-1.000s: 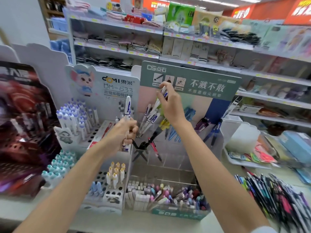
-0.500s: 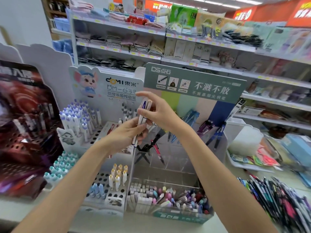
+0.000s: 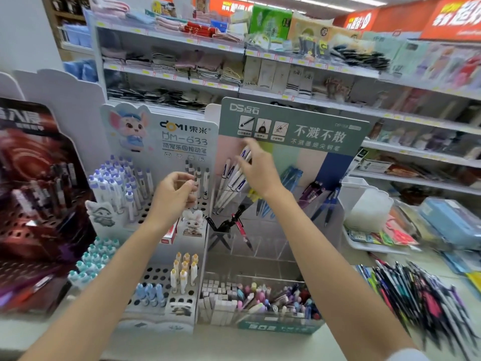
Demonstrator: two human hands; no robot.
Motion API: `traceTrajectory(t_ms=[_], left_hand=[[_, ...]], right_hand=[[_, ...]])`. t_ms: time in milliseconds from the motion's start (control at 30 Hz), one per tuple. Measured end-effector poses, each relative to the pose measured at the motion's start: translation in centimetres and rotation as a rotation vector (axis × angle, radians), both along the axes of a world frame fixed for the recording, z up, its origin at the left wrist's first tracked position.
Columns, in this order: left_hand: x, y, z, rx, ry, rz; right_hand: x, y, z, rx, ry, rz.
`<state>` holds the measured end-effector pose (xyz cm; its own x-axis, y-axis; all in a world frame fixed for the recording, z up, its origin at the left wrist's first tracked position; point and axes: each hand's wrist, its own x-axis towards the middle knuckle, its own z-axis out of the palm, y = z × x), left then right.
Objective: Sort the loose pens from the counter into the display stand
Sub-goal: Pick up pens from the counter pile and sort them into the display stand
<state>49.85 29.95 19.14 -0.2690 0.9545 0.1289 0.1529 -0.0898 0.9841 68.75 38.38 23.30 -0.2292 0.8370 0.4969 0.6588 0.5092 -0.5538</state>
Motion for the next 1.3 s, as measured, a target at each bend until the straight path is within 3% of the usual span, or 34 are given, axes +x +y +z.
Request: traceTrajectory(t_ms=[100, 167, 300, 367, 533, 700, 933, 1100, 1300], left_hand=[[-0.2, -0.2, -0.4, -0.008, 0.075, -0.003], [-0.2, -0.3, -0.5, -0.012, 0.143, -0.013], [1.4, -0.3, 0.4, 0.035, 0.35, -0.026], [3.3, -0.3, 1.3, 0.061, 0.408, -0.057], [11.6, -0.3, 2.3, 0.113, 0.552, -0.211], [24.8, -1.3, 0.2, 0.089, 0.643, -0.406], [44.2, -3.4, -7.7, -0.169, 0.664, -0.577], [51.1, -3.5, -15.0, -0.393, 0.665, -0.557], [57.0, -0.1, -22.5, -0.637, 0.675, -0.427]], right_hand=[[-0.6, -0.2, -1.1, -0.109, -0.274, -0.026], [-0.3, -0.6, -1.3, -0.103, -0.354, -0.043], [3.7, -2.9, -0.1, 0.166, -0.087, -0.143], [7.8, -3.9, 0.2, 0.198, 0.026, -0.208], [19.8, -7.1, -2.1, -0.038, 0.085, -0.434], [32.2, -11.2, -7.3, -0.285, -0.031, -0.571], [49.1, -17.8, -15.7, -0.429, -0.396, -0.717], [56.8, -18.8, -19.5, -0.585, -0.395, -0.672], [63.1, -14.5, -22.7, -0.598, -0.373, -0.623]])
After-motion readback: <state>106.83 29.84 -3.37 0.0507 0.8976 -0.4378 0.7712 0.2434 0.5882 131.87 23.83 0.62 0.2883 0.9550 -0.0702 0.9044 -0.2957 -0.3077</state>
